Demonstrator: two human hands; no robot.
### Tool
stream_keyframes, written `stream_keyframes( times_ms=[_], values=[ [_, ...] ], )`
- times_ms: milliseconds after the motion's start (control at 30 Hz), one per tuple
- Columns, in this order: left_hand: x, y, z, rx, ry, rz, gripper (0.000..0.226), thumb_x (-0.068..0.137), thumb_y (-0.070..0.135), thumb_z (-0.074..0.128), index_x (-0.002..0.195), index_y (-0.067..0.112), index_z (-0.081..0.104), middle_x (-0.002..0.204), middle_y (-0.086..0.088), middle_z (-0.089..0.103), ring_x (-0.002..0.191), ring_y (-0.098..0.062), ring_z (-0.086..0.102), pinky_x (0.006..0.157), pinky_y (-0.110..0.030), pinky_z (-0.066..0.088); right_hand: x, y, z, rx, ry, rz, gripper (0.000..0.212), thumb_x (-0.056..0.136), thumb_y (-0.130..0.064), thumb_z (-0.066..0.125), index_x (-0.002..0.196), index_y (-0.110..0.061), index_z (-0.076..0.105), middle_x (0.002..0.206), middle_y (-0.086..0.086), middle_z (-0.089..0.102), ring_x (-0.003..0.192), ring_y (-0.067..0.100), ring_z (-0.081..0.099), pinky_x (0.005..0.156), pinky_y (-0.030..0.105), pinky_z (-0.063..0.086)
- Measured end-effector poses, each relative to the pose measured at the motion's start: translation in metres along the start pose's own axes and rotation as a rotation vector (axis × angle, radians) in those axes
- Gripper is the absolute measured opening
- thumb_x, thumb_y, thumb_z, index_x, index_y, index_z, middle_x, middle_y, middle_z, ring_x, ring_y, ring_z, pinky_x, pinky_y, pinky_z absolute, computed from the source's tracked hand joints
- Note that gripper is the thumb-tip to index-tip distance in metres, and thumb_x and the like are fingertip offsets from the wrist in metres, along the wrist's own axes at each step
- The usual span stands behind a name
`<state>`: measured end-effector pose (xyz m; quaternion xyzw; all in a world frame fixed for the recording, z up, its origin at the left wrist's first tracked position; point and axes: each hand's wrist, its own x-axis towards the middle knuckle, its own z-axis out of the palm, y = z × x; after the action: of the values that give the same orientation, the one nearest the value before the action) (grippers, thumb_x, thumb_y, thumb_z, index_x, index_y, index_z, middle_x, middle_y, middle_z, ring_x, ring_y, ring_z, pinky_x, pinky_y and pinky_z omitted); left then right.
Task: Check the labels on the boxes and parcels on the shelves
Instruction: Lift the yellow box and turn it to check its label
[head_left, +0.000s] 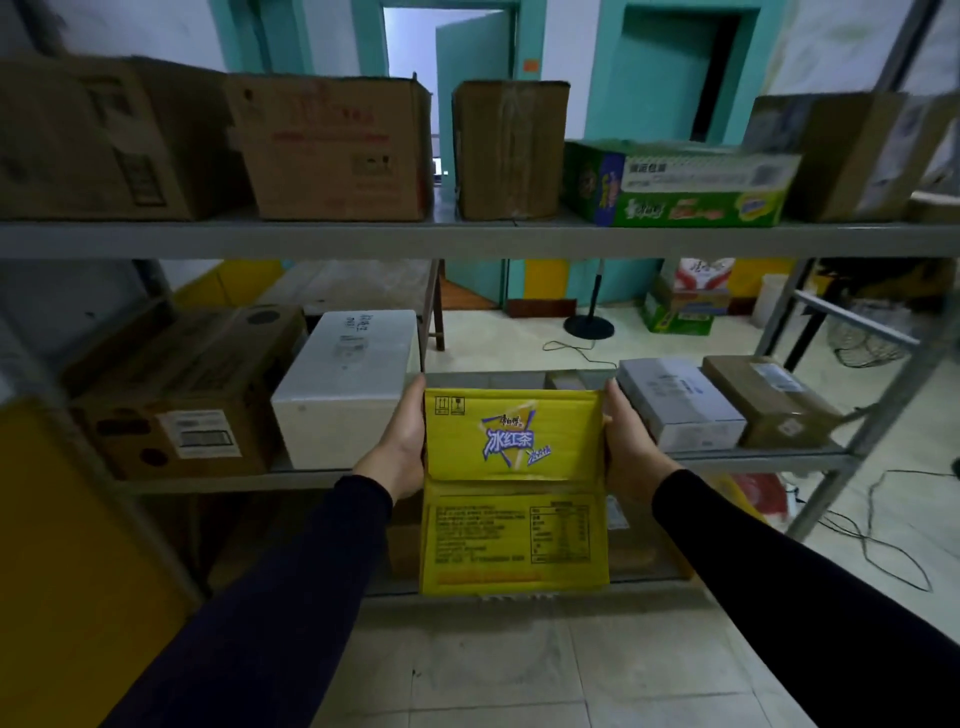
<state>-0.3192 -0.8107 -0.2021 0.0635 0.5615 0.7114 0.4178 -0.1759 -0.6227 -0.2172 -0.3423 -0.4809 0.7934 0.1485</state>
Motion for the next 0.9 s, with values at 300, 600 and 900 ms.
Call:
stream_keyframes(
  times_ms=[300, 600, 900],
  values=[
    [-0.041, -0.029, 0.044, 0.085, 0.163, -0.031, 0.073, 0.097, 0.069, 0.022, 0.101, 0.015, 0.071, 0.108, -0.02, 0.073, 0.102, -0.037, 0.068, 0.089, -0.05, 0.053, -0.028, -0.012, -0.047, -0.036, -0.091, 0.183, 0.097, 0.089, -0.083, 0.017, 0.119, -0.004, 0.065, 0.112, 0.025, 0.072, 0.11, 0.039, 0.066, 0.085, 0.05, 0.052],
    [-0.045, -0.046, 0.103, 0.056, 0.208, -0.005, 0.074, 0.098, 0.069, 0.022, 0.093, 0.015, 0.072, 0.101, -0.019, 0.074, 0.093, -0.034, 0.069, 0.083, -0.046, 0.054, -0.033, -0.046, -0.095, -0.097, -0.154, 0.205, 0.095, 0.089, -0.083, 0.02, 0.119, -0.006, 0.066, 0.111, 0.024, 0.072, 0.103, 0.039, 0.068, 0.077, 0.048, 0.053],
    [-0.052, -0.041, 0.105, 0.043, 0.327, 0.068, 0.031, 0.084, 0.016, 0.043, 0.054, 0.017, 0.033, 0.049, -0.003, 0.041, 0.051, -0.022, 0.042, 0.056, -0.027, 0.039, -0.013, -0.047, -0.111, -0.058, -0.093, 0.1, 0.094, 0.082, -0.086, 0.038, 0.118, -0.005, 0.07, 0.125, 0.027, 0.066, 0.117, 0.047, 0.061, 0.1, 0.061, 0.047]
  ],
)
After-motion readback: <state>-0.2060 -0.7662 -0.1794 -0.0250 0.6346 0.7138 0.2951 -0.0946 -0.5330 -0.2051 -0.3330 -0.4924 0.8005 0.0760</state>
